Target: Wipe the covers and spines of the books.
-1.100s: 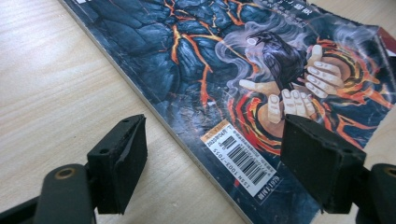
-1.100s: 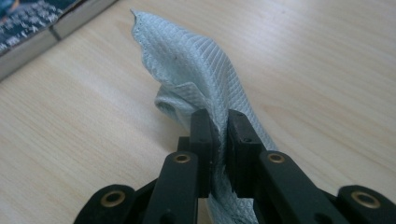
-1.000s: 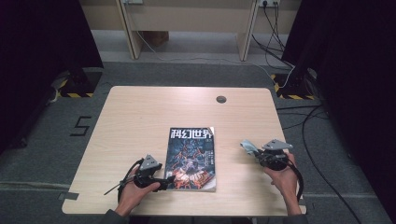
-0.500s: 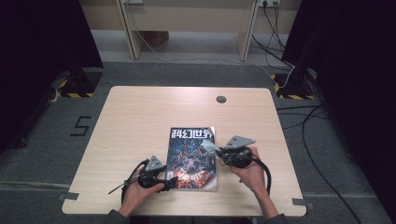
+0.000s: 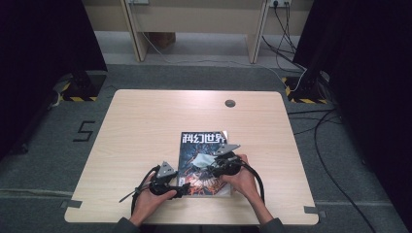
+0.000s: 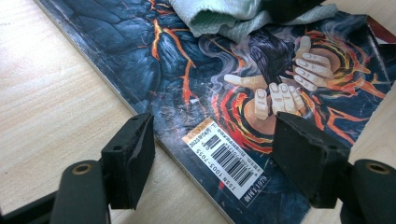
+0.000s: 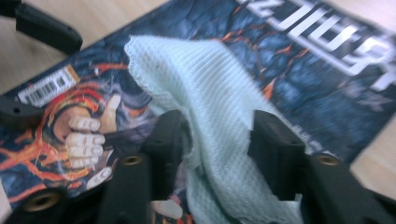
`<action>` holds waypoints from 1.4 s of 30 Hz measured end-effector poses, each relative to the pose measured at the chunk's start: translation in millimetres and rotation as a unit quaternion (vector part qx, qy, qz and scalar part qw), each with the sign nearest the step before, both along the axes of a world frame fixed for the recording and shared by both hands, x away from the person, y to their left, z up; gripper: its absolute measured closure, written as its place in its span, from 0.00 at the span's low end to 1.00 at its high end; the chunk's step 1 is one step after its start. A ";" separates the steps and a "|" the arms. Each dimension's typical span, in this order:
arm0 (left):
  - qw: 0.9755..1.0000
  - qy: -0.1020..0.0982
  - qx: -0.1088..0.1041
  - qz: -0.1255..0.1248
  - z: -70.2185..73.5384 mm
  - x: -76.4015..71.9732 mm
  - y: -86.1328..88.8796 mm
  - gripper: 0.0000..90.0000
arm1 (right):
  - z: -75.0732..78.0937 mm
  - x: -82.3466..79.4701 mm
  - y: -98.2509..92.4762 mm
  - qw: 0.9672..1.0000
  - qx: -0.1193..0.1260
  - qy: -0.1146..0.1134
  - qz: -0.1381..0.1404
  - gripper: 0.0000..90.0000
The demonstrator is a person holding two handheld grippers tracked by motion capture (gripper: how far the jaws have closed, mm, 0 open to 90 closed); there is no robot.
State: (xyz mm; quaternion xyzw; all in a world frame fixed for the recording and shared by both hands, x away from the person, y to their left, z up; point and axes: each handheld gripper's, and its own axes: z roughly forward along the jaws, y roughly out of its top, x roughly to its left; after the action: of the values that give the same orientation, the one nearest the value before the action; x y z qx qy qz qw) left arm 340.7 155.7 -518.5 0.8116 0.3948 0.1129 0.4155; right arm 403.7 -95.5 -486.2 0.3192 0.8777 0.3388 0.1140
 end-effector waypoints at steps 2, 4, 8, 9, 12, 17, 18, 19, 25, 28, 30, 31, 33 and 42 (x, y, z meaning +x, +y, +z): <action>1.000 -0.001 -0.001 0.000 -0.3 -0.2 0.2 0.33 | 6.6 -0.6 -1.8 1.000 -0.002 -0.009 -0.001 0.50; 1.000 -0.002 0.002 -0.003 -0.3 -0.2 0.9 0.33 | 14.9 -2.7 -5.4 1.000 0.007 -0.012 0.005 0.51; 1.000 -0.002 -0.001 -0.001 -0.5 -0.8 0.9 0.33 | 18.7 -7.3 -4.1 1.000 0.010 -0.006 0.025 0.53; 1.000 -0.002 -0.001 -0.001 -0.5 -0.8 0.9 0.33 | 16.9 -8.2 -1.7 0.999 0.001 -0.007 0.033 0.54; 1.000 -0.003 -0.003 0.000 -0.6 -1.3 0.6 0.33 | 7.8 -7.4 6.7 0.998 -0.040 -0.019 0.047 0.59; 1.000 -0.011 0.004 -0.005 0.3 -2.7 0.5 0.35 | -3.0 -1.6 5.4 0.996 -0.062 -0.034 0.055 0.78; 1.000 -0.015 0.006 -0.007 0.6 -3.6 0.1 0.35 | -3.0 -1.6 5.4 0.996 -0.062 -0.034 0.055 0.78; 1.000 -0.019 0.010 -0.008 0.8 -4.3 0.1 0.36 | -3.4 -0.4 3.8 0.996 -0.057 -0.032 0.054 0.80; 1.000 -0.017 0.004 -0.007 -0.4 -5.0 2.0 0.37 | -3.2 17.0 1.8 0.997 -0.065 -0.037 0.025 0.83; 1.000 -0.017 0.001 -0.008 -0.9 -5.2 2.3 0.37 | -3.8 29.2 1.8 0.996 -0.075 -0.050 0.010 0.83; 1.000 -0.016 0.001 -0.007 -1.0 -5.2 2.6 0.37 | -3.0 43.7 0.6 0.996 -0.078 -0.046 -0.005 0.83; 1.000 -0.013 -0.002 -0.004 -1.3 -5.1 2.9 0.37 | -3.3 59.8 -2.2 0.995 -0.081 -0.051 -0.029 0.81; 1.000 -0.013 -0.002 -0.004 -1.4 -5.1 3.0 0.37 | -3.4 67.5 -4.2 0.995 -0.075 -0.046 -0.037 0.81; 1.000 -0.007 -0.008 0.000 -2.0 -4.7 3.6 0.37 | -2.7 82.8 2.4 0.993 -0.093 -0.046 -0.055 0.81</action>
State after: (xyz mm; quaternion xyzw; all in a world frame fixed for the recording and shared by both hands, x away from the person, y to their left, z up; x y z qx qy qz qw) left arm 336.0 159.3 -520.6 0.8074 0.3931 0.1157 0.4246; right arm 486.5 -93.1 -488.8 0.3386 0.8804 0.2635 0.2020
